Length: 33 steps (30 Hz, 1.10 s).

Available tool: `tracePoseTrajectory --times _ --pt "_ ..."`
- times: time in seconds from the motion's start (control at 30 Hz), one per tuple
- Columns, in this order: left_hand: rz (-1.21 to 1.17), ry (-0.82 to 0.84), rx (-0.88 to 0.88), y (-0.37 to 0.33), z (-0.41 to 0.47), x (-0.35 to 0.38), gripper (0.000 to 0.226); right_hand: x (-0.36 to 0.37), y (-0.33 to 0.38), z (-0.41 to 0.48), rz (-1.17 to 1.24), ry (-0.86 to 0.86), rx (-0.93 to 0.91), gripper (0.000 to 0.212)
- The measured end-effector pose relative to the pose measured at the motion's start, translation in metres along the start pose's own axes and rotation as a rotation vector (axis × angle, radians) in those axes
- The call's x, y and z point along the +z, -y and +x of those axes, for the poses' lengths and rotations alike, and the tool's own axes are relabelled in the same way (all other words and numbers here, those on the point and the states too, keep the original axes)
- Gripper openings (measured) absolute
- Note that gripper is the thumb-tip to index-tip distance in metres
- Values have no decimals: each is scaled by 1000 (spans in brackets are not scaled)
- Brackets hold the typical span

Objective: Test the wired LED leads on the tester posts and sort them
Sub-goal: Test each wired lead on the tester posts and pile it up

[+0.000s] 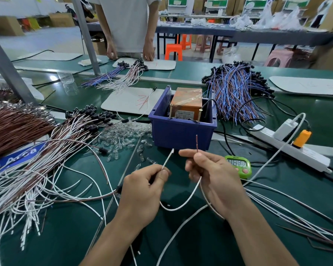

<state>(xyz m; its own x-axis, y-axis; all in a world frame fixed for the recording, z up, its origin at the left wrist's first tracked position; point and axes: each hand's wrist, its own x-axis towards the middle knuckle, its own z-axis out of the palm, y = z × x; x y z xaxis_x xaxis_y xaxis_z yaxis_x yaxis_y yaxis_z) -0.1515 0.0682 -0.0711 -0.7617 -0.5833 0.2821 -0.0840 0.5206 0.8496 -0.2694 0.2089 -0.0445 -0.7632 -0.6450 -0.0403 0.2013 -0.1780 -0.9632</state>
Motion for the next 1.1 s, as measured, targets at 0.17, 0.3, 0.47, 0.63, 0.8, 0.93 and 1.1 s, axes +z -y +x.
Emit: tracePoseTrajectory --times 0.17,0.3,0.47,0.63,0.8,0.93,1.1 --pt "-276 -99 -116 0 8 -2 21 -7 1 -7 -647 21 -125 28" --pt "-499 -78 -176 -3 11 -5 16 -4 -1 -10 -762 -4 -159 26" --pt "-598 60 -242 -11 13 -5 16 1 2 -12 -843 7 -221 25" --pt "-595 181 -252 -12 11 -4 20 2 2 -12 -828 -20 -277 20" --pt "-587 119 -227 -12 10 -2 16 11 -2 -15 -795 -56 -290 19" --pt "-584 53 -170 -13 9 -1 15 15 -3 -17 -754 -18 -256 24" --pt "-511 76 -162 -11 9 -2 6 12 0 -15 -732 82 -176 23"
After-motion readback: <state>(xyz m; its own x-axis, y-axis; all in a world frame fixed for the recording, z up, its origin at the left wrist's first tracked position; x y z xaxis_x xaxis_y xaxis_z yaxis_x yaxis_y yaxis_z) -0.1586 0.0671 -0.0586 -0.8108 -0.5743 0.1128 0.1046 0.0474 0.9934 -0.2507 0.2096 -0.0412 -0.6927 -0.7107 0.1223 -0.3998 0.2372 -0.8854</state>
